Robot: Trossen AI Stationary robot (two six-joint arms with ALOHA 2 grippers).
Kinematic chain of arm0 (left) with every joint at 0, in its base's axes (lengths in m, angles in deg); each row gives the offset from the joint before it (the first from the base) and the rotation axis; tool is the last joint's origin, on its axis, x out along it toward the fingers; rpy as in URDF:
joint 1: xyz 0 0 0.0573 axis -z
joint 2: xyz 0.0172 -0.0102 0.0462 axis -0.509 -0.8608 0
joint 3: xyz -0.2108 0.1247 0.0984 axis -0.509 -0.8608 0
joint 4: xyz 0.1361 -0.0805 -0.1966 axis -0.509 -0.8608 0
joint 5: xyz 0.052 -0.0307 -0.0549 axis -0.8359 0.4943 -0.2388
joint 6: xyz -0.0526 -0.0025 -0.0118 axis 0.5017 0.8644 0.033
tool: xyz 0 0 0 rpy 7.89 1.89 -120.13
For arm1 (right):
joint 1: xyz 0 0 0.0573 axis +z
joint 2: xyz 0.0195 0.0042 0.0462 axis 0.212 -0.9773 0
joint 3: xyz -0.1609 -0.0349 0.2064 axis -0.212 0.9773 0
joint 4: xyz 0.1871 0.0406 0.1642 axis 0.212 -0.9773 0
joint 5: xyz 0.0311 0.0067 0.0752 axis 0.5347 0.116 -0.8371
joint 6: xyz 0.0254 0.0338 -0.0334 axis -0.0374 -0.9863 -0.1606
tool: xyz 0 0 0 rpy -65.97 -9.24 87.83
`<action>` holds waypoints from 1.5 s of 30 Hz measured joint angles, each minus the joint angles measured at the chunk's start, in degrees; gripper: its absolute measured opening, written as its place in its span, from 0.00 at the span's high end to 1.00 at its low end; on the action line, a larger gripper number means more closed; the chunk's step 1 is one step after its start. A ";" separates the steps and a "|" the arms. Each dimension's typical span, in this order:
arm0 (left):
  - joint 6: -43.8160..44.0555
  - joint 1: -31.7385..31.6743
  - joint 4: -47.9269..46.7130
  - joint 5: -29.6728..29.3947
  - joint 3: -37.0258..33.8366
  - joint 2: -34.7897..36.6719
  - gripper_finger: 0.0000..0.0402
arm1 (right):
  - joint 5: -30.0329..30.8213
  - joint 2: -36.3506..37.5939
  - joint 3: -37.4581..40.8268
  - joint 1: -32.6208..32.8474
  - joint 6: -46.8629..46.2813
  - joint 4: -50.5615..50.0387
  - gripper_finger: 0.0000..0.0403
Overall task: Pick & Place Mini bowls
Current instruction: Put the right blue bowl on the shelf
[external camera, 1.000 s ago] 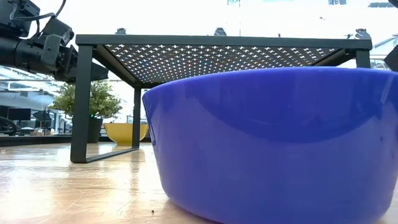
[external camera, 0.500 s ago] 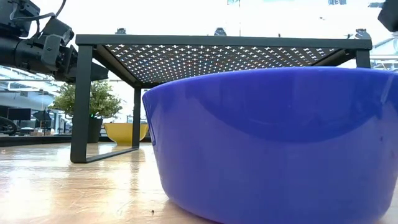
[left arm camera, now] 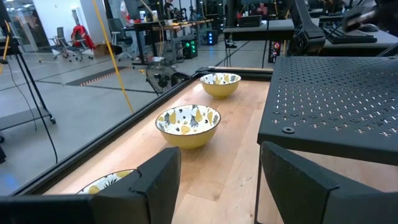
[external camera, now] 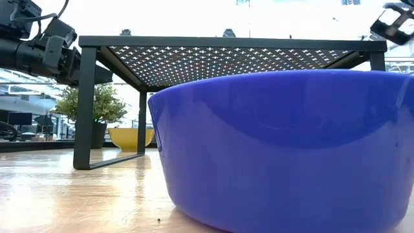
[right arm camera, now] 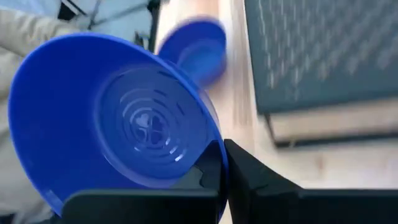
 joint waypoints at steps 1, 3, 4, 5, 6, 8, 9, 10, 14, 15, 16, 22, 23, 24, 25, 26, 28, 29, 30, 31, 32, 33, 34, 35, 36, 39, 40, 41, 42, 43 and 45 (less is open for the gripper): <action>0.00 0.00 -0.02 0.00 0.02 0.00 0.43 | 0.58 0.28 0.00 -0.38 1.67 0.74 1.00; 0.00 -0.01 0.00 0.00 0.02 -0.01 0.43 | 1.58 0.66 0.00 -1.31 5.29 2.24 1.00; 0.00 0.00 0.00 -0.01 0.01 -0.01 0.43 | 1.63 0.76 0.00 -1.92 7.10 3.15 1.00; 0.00 0.00 -0.01 0.00 0.00 -0.01 0.43 | 1.61 0.84 0.00 -2.57 8.84 3.87 1.00; 0.00 0.00 0.00 0.00 0.02 0.00 0.43 | 1.53 0.88 0.00 -3.23 10.54 4.51 1.00; 0.00 0.00 -0.01 0.00 0.01 -0.01 0.43 | 1.46 0.88 0.00 -4.65 13.66 5.91 1.00; 0.00 0.00 -0.02 0.00 0.02 -0.01 0.43 | 1.50 0.88 0.00 -5.39 15.04 6.46 1.00; 0.00 0.00 -0.02 0.00 0.02 -0.02 0.43 | 1.48 0.88 0.00 -6.19 16.28 6.78 1.00; 0.00 0.00 -0.01 -0.01 0.01 -0.01 0.43 | 1.22 0.88 0.00 -9.29 20.51 8.32 1.00; 0.00 0.00 0.00 0.00 0.02 -0.02 0.43 | 1.22 0.88 0.00 -10.02 21.52 8.86 1.00; 0.00 -0.01 0.00 0.00 0.02 -0.01 0.43 | 1.19 0.88 0.00 -10.80 22.75 9.54 1.00; 0.00 0.00 0.00 -0.02 0.02 0.00 0.43 | 0.40 0.81 0.00 -15.99 35.30 19.99 1.00; 0.00 -0.01 0.00 0.00 0.02 -0.01 0.43 | -0.88 0.81 0.00 -17.02 37.60 22.32 1.00; 0.00 0.00 0.00 -0.02 0.02 0.00 0.43 | -2.39 0.81 0.00 -18.09 39.49 24.69 1.00; 0.00 0.00 0.00 0.00 0.01 -0.01 0.43 | -4.02 0.81 0.00 -19.27 41.07 26.89 1.00; 0.00 0.00 0.00 -0.01 0.02 0.00 0.43 | -5.47 0.81 0.00 -20.52 42.00 28.94 1.00; 0.00 -0.02 0.00 0.00 0.02 -0.01 0.43 | -7.37 0.62 -0.83 -23.32 42.58 30.84 1.00; 0.00 0.00 -0.01 0.00 0.02 0.00 0.43 | -8.04 0.17 -1.67 -24.80 42.49 30.95 1.00; 0.00 0.00 0.00 0.00 0.02 -0.02 0.43 | -8.64 -0.35 -2.72 -26.21 42.41 30.55 1.00; 0.00 0.00 -0.02 0.00 0.02 -0.02 0.43 | -9.63 -0.85 -3.72 -27.45 42.37 29.65 1.00; 0.00 0.00 -0.02 -0.02 0.02 0.00 0.43 | -10.67 -1.47 -4.80 -28.49 42.40 28.57 1.00; 0.00 -0.01 -0.02 0.00 0.01 -0.01 0.43 | -11.29 -2.29 -6.21 -29.33 42.63 27.49 1.00; 0.00 -0.01 0.00 0.00 0.02 -0.02 0.43 | -12.18 -3.26 -7.67 -30.17 42.88 26.46 1.00; 0.00 0.00 0.02 0.00 0.01 0.00 0.43 | -12.54 -4.30 -9.39 -30.90 43.06 24.81 1.00; 0.00 0.00 -0.07 -0.01 0.00 0.00 0.43 | -12.58 -5.47 -11.43 -31.55 43.20 22.35 1.00; 0.00 0.00 -0.04 0.00 0.02 -0.02 0.43 | -12.43 -9.80 -19.29 -33.17 43.31 12.46 1.00; 0.00 -0.01 -0.07 0.00 0.01 0.00 0.43 | -12.41 -11.50 -22.28 -33.64 43.20 8.43 1.00; 0.00 0.00 -0.09 0.00 0.00 -0.02 0.43 | -12.40 -13.17 -25.23 -34.16 42.91 4.27 1.00; 0.00 -0.01 -0.08 0.00 0.02 -0.01 0.43 | -12.40 -14.85 -28.09 -34.69 42.64 0.39 1.00; 0.00 0.00 -0.04 0.00 0.00 0.00 0.43 | -12.39 -16.55 -30.82 -35.21 42.22 -3.20 1.00; 0.00 -0.01 -0.15 0.00 0.02 -0.02 0.43 | -12.48 -19.77 -35.94 -36.43 41.03 -10.30 1.00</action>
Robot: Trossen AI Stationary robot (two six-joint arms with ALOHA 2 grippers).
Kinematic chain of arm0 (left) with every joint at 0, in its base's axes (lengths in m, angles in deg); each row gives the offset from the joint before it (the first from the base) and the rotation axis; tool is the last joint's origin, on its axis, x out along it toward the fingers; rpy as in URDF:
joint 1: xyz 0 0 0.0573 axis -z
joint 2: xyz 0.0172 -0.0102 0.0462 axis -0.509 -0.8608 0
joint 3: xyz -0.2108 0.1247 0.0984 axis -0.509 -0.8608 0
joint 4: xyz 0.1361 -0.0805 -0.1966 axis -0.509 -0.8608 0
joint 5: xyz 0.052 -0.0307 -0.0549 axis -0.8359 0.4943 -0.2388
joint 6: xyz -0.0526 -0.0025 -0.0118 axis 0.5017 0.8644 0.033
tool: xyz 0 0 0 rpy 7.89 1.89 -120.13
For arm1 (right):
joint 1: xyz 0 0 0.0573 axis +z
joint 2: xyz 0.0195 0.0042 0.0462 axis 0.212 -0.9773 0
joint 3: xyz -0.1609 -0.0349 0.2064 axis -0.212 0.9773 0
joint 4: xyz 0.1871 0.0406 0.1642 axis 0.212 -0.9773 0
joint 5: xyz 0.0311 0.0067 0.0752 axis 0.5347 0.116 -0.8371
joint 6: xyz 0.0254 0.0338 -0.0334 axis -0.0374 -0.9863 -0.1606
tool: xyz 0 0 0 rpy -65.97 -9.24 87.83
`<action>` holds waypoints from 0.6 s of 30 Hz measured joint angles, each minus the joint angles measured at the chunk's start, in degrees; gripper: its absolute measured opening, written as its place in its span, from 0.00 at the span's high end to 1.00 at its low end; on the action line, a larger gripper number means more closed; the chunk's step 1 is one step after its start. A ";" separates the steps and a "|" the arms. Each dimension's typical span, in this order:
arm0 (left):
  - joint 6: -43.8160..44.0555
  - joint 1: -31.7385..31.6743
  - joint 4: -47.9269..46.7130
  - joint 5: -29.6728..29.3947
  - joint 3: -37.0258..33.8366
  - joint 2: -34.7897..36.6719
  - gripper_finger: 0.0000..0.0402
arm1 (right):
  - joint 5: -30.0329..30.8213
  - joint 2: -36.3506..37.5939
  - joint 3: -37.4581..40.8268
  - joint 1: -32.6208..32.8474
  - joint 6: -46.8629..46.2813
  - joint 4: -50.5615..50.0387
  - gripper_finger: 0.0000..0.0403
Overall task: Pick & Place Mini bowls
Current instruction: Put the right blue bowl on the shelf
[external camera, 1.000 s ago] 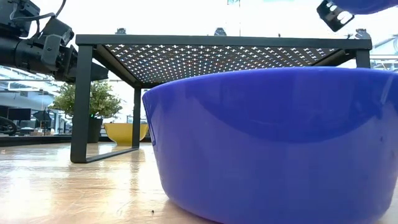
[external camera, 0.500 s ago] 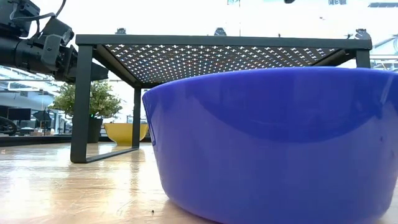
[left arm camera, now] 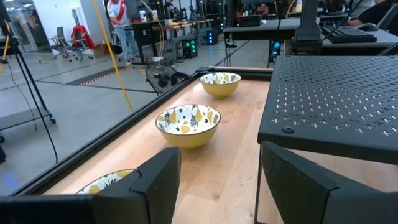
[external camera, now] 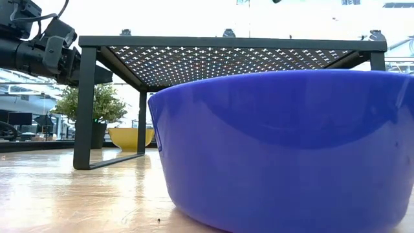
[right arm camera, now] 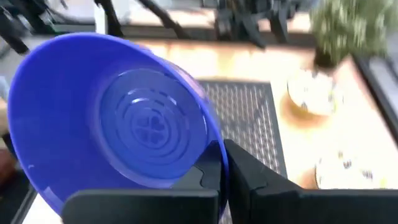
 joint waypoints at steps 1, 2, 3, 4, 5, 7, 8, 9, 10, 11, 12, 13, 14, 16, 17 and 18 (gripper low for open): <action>0.00 0.01 0.03 0.00 0.00 0.00 0.43 | 0.07 -1.56 -2.24 -0.66 -0.99 -3.35 1.00; 0.00 0.00 0.09 -0.01 0.00 0.02 0.43 | 0.08 -3.04 -4.30 -1.34 -1.98 -6.31 1.00; 0.00 0.01 0.09 -0.01 -0.01 0.02 0.43 | 0.08 -4.41 -5.98 -1.93 -3.03 -9.20 1.00; 0.00 -0.01 0.06 0.00 0.00 0.01 0.43 | 0.12 -5.75 -7.50 -2.54 -4.02 -12.00 1.00; 0.00 0.00 0.06 0.00 -0.01 0.02 0.43 | 0.10 -6.89 -8.75 -3.16 -4.80 -14.70 1.00; 0.00 -0.01 0.08 -0.02 0.00 0.02 0.43 | 0.04 -9.12 -10.66 -4.27 -6.07 -19.83 1.00; 0.00 -0.01 0.08 0.00 0.00 0.02 0.43 | -0.06 -9.98 -11.24 -4.84 -6.70 -21.82 1.00; 0.00 -0.01 0.08 0.00 0.00 0.00 0.43 | -0.16 -10.68 -11.58 -5.27 -7.46 -23.68 1.00; 0.00 -0.01 0.10 -0.02 0.00 0.02 0.43 | -0.86 -11.26 -11.60 -5.80 -8.22 -25.24 1.00; 0.00 0.00 0.09 0.00 -0.02 0.02 0.43 | -2.27 -11.79 -11.60 -6.42 -8.78 -26.48 1.00; 0.00 -0.01 0.08 0.00 0.00 0.00 0.43 | -3.95 -12.31 -11.60 -7.01 -9.09 -27.20 1.00; 0.00 0.00 0.09 0.00 0.00 0.01 0.43 | -5.42 -12.61 -11.60 -7.46 -9.42 -27.94 1.00; 0.00 -0.01 0.09 0.00 -0.01 0.02 0.43 | -6.09 -12.70 -11.60 -7.77 -9.70 -29.01 1.00; 0.00 -0.01 0.06 0.00 -0.02 0.02 0.43 | -5.88 -12.70 -11.60 -8.12 -10.00 -30.55 1.00; 0.00 0.00 0.10 0.00 0.00 0.00 0.43 | -5.78 -12.88 -11.63 -8.31 -10.07 -30.22 1.00; 0.00 -0.01 0.12 -0.02 0.00 0.00 0.43 | -5.84 -13.09 -11.73 -8.54 -10.19 -30.04 1.00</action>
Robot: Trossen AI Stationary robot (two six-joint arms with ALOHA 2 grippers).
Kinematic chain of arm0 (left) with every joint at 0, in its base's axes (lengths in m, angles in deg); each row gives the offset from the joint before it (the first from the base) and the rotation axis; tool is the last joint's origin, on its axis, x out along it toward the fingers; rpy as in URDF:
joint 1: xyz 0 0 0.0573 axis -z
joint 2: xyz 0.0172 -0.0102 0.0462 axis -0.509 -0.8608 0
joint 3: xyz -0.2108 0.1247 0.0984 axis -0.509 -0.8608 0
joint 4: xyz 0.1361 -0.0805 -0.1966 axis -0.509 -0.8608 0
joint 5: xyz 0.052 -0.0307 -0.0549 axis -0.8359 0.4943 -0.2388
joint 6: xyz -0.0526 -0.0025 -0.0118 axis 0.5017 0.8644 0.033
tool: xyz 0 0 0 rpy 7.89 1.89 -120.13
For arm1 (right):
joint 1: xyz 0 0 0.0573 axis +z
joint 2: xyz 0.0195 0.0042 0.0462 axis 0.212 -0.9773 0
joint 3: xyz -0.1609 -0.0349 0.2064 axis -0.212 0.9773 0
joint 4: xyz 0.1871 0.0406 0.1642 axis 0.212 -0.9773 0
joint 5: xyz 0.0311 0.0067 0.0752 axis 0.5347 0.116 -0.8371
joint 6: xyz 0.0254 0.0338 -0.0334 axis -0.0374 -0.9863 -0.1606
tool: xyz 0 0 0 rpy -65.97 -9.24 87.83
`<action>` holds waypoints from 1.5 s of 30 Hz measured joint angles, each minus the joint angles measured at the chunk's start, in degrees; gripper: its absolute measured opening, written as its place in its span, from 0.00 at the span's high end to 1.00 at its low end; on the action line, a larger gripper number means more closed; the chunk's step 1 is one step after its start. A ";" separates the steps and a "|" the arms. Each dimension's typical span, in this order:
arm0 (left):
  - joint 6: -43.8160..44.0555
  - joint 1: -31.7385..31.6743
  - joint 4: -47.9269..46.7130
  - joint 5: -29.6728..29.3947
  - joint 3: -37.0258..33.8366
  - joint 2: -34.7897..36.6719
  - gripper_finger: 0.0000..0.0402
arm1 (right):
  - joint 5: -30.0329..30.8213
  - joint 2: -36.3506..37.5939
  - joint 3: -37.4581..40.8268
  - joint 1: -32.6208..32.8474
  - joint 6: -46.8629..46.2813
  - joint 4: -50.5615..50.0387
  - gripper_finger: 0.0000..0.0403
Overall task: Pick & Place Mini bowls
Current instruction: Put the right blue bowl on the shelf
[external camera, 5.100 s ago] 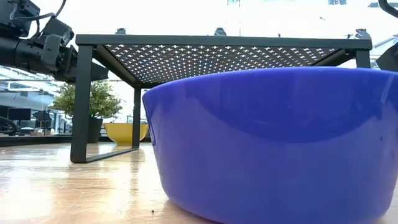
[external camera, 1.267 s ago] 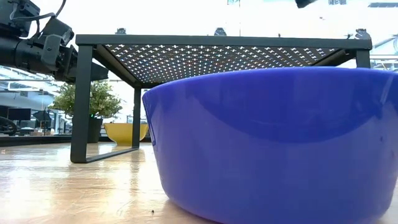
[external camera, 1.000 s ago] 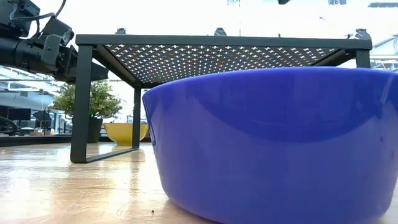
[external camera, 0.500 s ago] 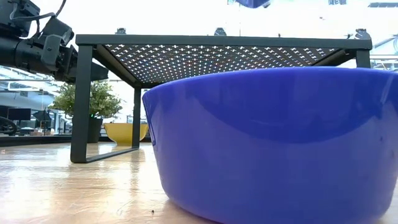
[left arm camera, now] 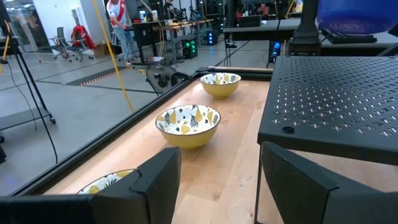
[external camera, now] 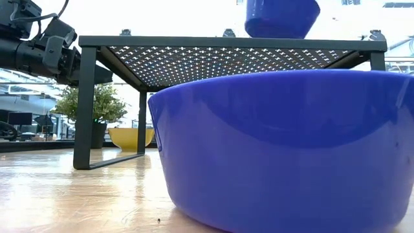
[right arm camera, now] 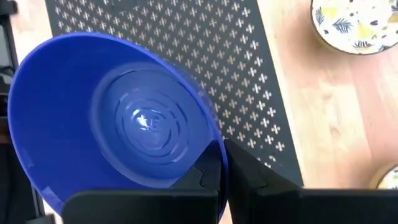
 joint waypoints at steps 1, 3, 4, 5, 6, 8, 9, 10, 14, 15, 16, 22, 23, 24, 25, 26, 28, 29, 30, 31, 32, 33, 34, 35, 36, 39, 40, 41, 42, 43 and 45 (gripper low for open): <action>0.00 0.02 -0.04 0.02 0.00 0.02 0.43 | -0.05 -0.06 0.02 -0.25 -0.12 -0.23 1.00; 0.00 0.00 -0.05 0.02 0.00 0.02 0.43 | 0.03 -0.26 0.13 -0.37 -0.50 -1.26 1.00; 0.00 0.00 -0.01 0.01 0.00 0.02 0.43 | 0.02 -0.31 0.13 -0.40 -0.65 -1.44 1.00; 0.00 0.02 -0.01 0.02 0.00 0.02 0.43 | 0.04 -0.29 0.12 -0.41 -0.68 -1.26 1.00; 0.00 0.00 -0.03 0.02 -0.02 0.02 0.43 | -0.01 -0.30 0.11 -0.38 -0.77 -1.25 1.00; 0.00 0.01 -0.03 0.02 -0.02 0.00 0.43 | -0.03 -0.54 0.13 -0.26 -1.70 -1.54 1.00; 0.00 0.01 -0.02 0.02 0.00 0.02 0.43 | -0.10 -1.05 0.11 -0.22 -2.25 -1.52 1.00; 0.00 0.02 -0.02 0.02 0.00 0.00 0.43 | -0.15 -1.33 0.11 -0.22 -2.78 -1.64 1.00; 0.00 0.00 -0.04 0.02 0.00 0.02 0.43 | -0.03 -1.35 0.30 -0.37 -4.27 -4.51 1.00; 0.00 0.01 -0.01 0.02 0.00 0.00 0.43 | -0.03 -1.24 0.69 -0.38 -4.76 -3.99 1.00; 0.00 0.00 0.00 0.01 -0.01 0.00 0.43 | -0.03 -1.21 1.20 -0.52 -4.98 -3.38 1.00; 0.00 0.02 -0.02 0.02 -0.01 0.01 0.43 | -0.26 -1.32 4.55 -0.70 -5.81 -3.15 1.00; 0.00 0.00 -0.02 0.02 -0.01 0.01 0.43 | -0.32 -1.30 4.93 -0.70 -5.80 -3.04 1.00; 0.00 0.00 -0.01 0.02 0.00 0.02 0.43 | -0.64 -1.33 5.33 -0.70 -5.78 -2.78 1.00; 0.00 0.00 -0.05 0.02 -0.01 0.00 0.43 | -1.41 -1.41 5.74 -0.70 -5.81 -2.22 1.00; 0.00 0.00 -0.05 0.02 0.00 0.01 0.43 | -1.75 -1.41 6.08 -0.70 -5.81 -1.44 1.00; 0.00 0.02 0.00 0.02 0.00 0.02 0.43 | -1.74 -1.39 6.48 -0.70 -5.78 -0.42 1.00; 0.00 0.00 -0.02 0.02 0.00 0.02 0.43 | -1.74 -1.34 6.57 -0.70 -5.77 -0.32 1.00; 0.00 0.00 -0.02 0.02 0.00 0.00 0.43 | -1.69 -1.36 6.62 -0.70 -5.66 -0.42 1.00; 0.00 0.02 0.00 0.02 0.00 0.02 0.43 | -1.71 -1.38 6.67 -0.70 -5.49 -0.40 1.00; 0.00 0.00 0.00 0.02 -0.01 0.02 0.43 | -1.67 -1.38 6.67 -0.70 -5.32 -0.35 0.99; 0.00 0.01 -0.02 0.02 -0.01 0.01 0.43 | -1.69 -1.38 6.67 -0.70 -5.28 -0.23 0.99; 0.00 0.02 -0.01 0.02 -0.01 0.00 0.43 | -1.67 -1.38 6.67 -0.70 -5.26 -0.10 0.98; 0.00 0.02 0.00 0.02 0.00 0.02 0.43 | -1.67 -1.38 6.67 -0.70 -5.24 0.08 0.98; 0.00 0.02 -0.01 0.02 0.00 0.02 0.43 | -1.65 -1.38 6.67 -0.70 -5.15 0.34 0.98; 0.00 0.01 0.00 0.02 0.00 0.02 0.43 | -1.69 -1.38 6.67 -0.70 -5.13 0.90 0.97; 0.00 0.02 0.00 0.02 0.00 0.02 0.43 | -1.69 -1.38 6.67 -0.70 -5.13 0.87 0.97; 0.00 0.02 0.00 0.02 0.00 0.00 0.43 | -1.69 -1.38 6.67 -0.70 -5.13 0.82 0.97; 0.00 0.01 0.00 0.02 -0.02 0.01 0.43 | -1.69 -1.38 6.67 -0.70 -5.13 0.84 0.97; 0.00 0.02 0.00 0.02 -0.02 0.02 0.43 | -1.71 -1.38 6.67 -0.70 -5.13 0.86 0.97; 0.00 0.00 0.00 0.02 -0.02 0.02 0.43 | -1.71 -1.38 6.67 -0.71 -5.13 0.84 0.97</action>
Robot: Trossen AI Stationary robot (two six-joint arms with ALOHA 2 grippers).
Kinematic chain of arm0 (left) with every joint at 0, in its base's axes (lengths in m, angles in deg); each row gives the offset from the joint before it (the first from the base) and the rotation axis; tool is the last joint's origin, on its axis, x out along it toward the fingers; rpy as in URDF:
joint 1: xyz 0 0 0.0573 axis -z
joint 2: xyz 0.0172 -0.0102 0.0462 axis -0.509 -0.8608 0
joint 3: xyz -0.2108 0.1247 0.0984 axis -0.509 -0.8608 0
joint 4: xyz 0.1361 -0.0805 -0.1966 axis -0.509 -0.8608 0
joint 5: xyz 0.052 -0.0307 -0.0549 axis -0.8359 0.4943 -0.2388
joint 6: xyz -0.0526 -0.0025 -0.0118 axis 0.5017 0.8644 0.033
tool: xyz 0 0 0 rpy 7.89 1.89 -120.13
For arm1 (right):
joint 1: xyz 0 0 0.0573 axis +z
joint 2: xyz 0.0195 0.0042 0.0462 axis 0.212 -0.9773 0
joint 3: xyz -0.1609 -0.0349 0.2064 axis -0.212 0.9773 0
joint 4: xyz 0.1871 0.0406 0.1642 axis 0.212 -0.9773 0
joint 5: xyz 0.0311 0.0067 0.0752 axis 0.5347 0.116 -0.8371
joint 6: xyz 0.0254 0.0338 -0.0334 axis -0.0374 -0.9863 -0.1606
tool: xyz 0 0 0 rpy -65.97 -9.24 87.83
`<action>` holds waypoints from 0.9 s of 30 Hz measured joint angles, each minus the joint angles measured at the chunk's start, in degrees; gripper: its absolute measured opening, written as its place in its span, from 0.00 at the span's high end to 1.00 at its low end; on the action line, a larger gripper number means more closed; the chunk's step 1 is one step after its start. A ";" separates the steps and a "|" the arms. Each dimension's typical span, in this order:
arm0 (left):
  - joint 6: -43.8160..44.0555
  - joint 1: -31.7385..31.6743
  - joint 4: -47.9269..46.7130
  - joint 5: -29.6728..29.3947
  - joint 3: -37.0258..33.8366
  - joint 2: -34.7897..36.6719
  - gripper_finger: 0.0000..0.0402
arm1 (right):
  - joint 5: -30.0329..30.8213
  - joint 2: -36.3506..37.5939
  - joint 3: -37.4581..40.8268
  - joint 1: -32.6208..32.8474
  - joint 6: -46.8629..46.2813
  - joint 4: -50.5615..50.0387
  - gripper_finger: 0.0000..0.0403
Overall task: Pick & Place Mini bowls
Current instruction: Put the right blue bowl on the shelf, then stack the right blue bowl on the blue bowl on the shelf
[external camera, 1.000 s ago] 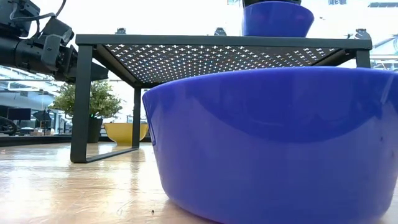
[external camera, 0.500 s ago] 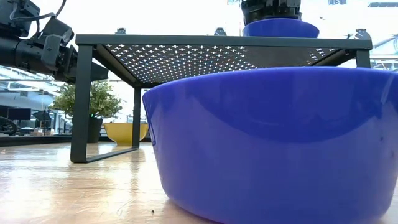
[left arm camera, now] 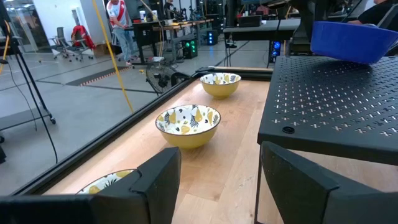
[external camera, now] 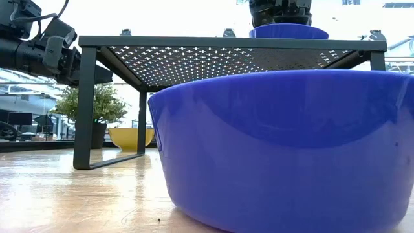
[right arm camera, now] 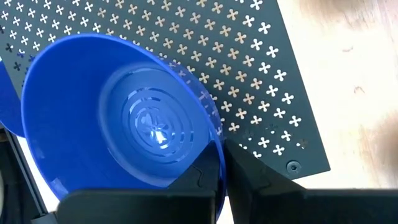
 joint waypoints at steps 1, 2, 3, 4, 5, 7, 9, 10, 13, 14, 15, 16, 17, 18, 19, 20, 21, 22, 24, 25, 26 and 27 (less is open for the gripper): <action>0.00 0.02 0.00 0.00 0.02 0.00 0.43 | 0.00 0.00 0.00 0.00 0.01 0.00 0.97; 0.00 0.01 -0.02 0.00 0.02 0.00 0.43 | 0.00 0.00 0.00 0.00 0.01 0.02 0.97; 0.00 0.02 -0.02 -0.01 0.01 -0.01 0.43 | 0.00 0.00 0.00 0.01 0.02 0.01 0.97; 0.00 0.02 0.00 0.00 0.02 -0.02 0.43 | 0.00 0.00 0.00 0.01 0.02 0.00 0.97; 0.00 0.00 0.00 0.00 0.02 -0.01 0.43 | 0.00 0.00 0.00 0.01 0.02 0.00 0.97; 0.00 0.01 -0.02 0.00 0.02 -0.01 0.43 | 0.00 0.00 0.00 0.01 0.02 0.00 0.97; 0.00 0.02 0.00 0.00 0.02 0.00 0.43 | 0.00 0.00 0.00 0.01 0.25 0.02 0.96; 0.00 0.01 -0.01 0.00 0.02 -0.01 0.43 | 0.00 0.00 0.00 0.01 0.51 0.02 0.95; 0.00 0.01 -0.02 0.00 0.02 0.00 0.43 | 0.05 0.00 0.00 0.01 0.48 0.02 0.90; 0.00 0.02 -0.02 0.00 0.02 0.00 0.43 | 0.07 0.00 0.00 0.01 0.48 0.02 0.88; 0.00 0.02 -0.01 0.00 0.01 0.00 0.43 | 0.11 0.00 0.00 0.01 0.48 0.02 0.86; 0.00 0.00 -0.01 0.00 0.02 0.00 0.43 | 0.13 0.00 0.00 0.01 0.48 0.02 0.84; 0.00 0.01 -0.02 0.00 0.01 0.00 0.43 | 0.13 0.00 0.00 0.01 0.46 0.02 0.82; 0.00 0.00 -0.02 0.00 0.02 -0.02 0.43 | 0.13 0.00 0.00 0.01 0.38 0.02 0.80; 0.00 0.00 0.00 0.00 0.02 0.00 0.43 | 0.15 0.00 0.00 0.01 0.13 0.02 0.79; 0.00 0.02 -0.02 0.00 0.00 -0.01 0.43 | 0.15 0.00 0.00 0.01 -0.12 0.02 0.77; 0.00 0.02 -0.01 -0.01 0.02 -0.02 0.43 | 0.15 0.00 0.00 0.01 -0.31 0.02 0.76; 0.00 0.02 -0.01 0.00 0.01 0.00 0.43 | 0.15 0.09 0.00 0.01 -0.54 -0.01 0.75; 0.00 0.00 -0.02 -0.01 0.01 0.00 0.43 | 0.15 0.55 0.00 0.01 -0.92 -0.15 0.73; 0.00 0.00 -0.02 0.00 0.02 0.00 0.43 | 0.15 0.68 0.00 0.01 -1.07 -0.15 0.72; 0.00 0.02 -0.01 -0.01 0.01 0.00 0.43 | 0.16 0.82 0.00 0.01 -1.07 -0.18 0.71; 0.00 0.02 0.00 0.00 0.02 0.00 0.43 | 0.17 1.13 0.00 0.01 -1.07 -0.37 0.71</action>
